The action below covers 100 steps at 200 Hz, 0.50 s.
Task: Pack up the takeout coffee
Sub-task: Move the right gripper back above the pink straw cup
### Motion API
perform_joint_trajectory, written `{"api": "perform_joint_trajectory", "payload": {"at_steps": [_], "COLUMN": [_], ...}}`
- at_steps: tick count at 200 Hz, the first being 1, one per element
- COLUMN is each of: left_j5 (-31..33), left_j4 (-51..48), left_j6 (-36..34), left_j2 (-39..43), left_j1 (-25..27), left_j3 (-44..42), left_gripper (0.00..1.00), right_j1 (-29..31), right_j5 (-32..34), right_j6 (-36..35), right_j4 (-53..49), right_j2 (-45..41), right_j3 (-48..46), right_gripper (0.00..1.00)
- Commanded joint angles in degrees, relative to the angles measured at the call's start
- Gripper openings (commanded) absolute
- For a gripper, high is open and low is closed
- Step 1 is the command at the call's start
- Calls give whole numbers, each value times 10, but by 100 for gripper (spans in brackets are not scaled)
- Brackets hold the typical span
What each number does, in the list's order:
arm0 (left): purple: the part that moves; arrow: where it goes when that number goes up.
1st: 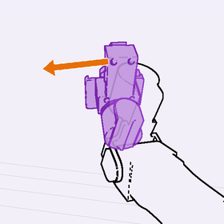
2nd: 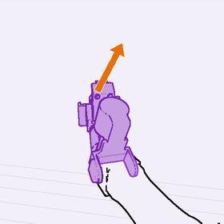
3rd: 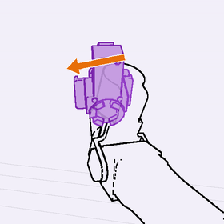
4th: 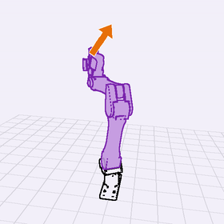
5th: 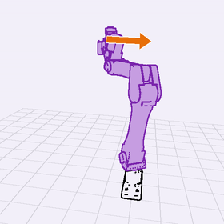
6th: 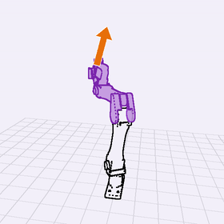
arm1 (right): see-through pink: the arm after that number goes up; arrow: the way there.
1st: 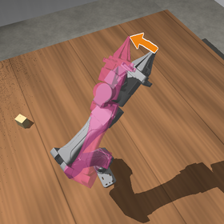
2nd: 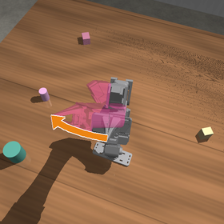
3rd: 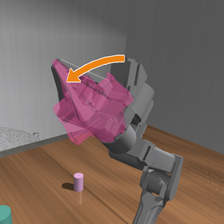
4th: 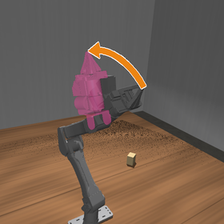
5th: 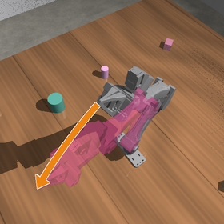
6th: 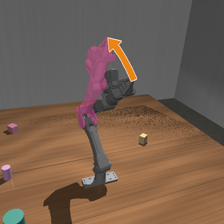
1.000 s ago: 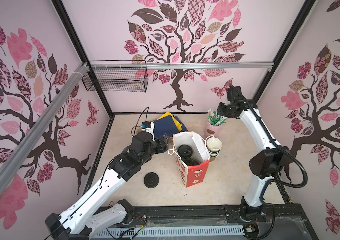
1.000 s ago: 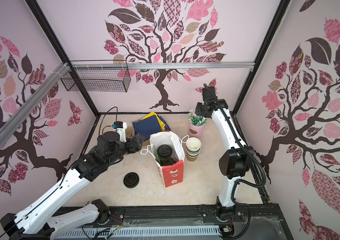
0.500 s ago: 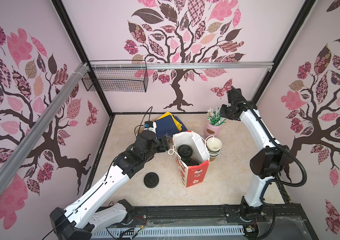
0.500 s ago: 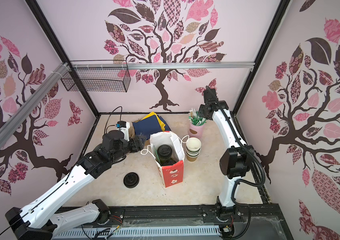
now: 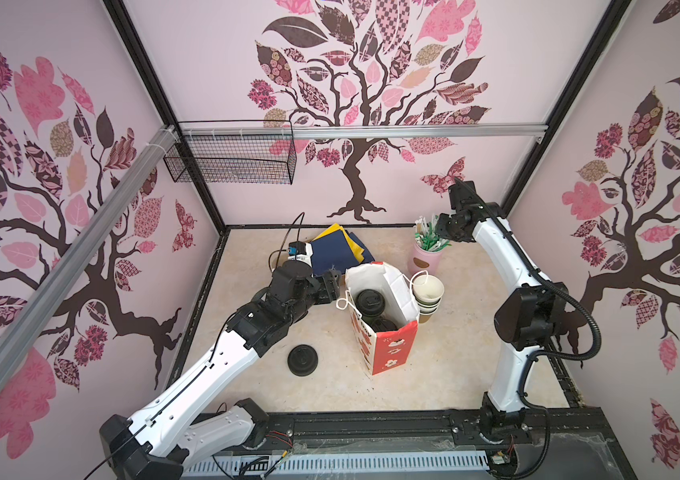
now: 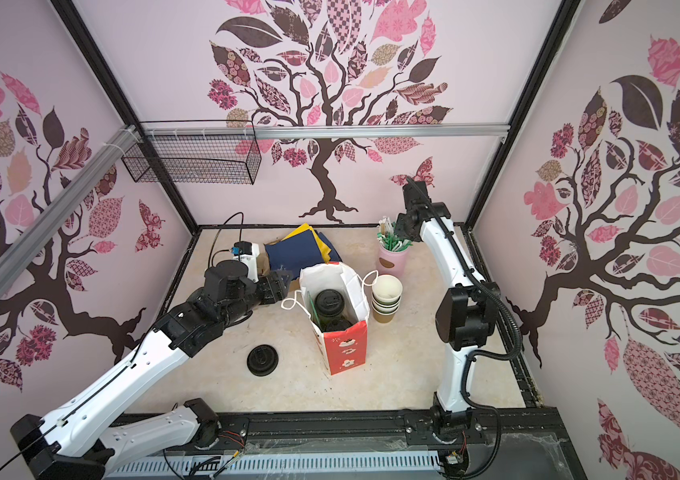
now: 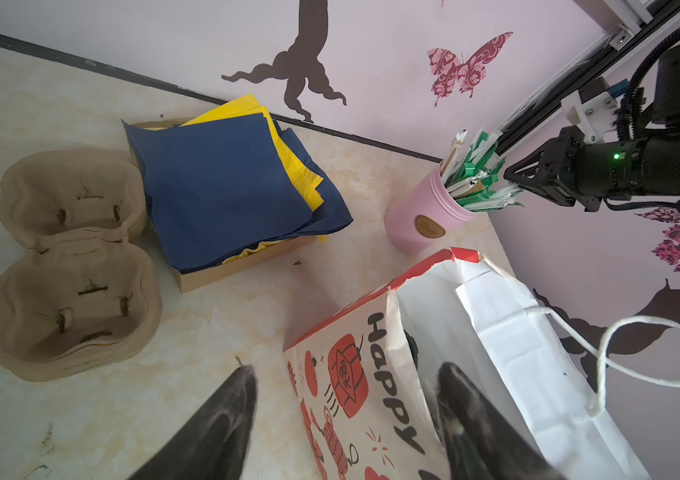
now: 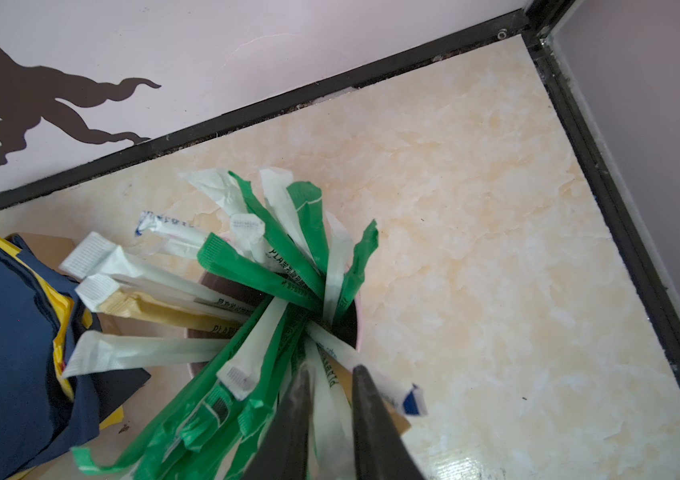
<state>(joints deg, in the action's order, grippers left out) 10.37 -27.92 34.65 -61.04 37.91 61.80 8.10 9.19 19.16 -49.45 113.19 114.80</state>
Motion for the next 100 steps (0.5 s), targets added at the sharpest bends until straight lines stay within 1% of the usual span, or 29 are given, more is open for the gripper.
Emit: {"api": "perform_joint_trajectory", "payload": {"at_steps": [1, 57, 100], "left_j5": [7, 7, 5], "left_j4": [11, 10, 9], "left_j6": [-4, -3, -3], "left_j2": [4, 6, 8], "left_j1": [-2, -1, -1], "left_j3": [24, 24, 23], "left_gripper": [71, 71, 71], "right_j1": [2, 2, 2], "right_j5": [1, 13, 20], "right_j6": [-6, -12, -18], "right_j4": [-1, -3, -6], "right_j2": [17, 5, -14], "right_j3": [27, 36, 36], "right_gripper": [17, 6, 6]}}
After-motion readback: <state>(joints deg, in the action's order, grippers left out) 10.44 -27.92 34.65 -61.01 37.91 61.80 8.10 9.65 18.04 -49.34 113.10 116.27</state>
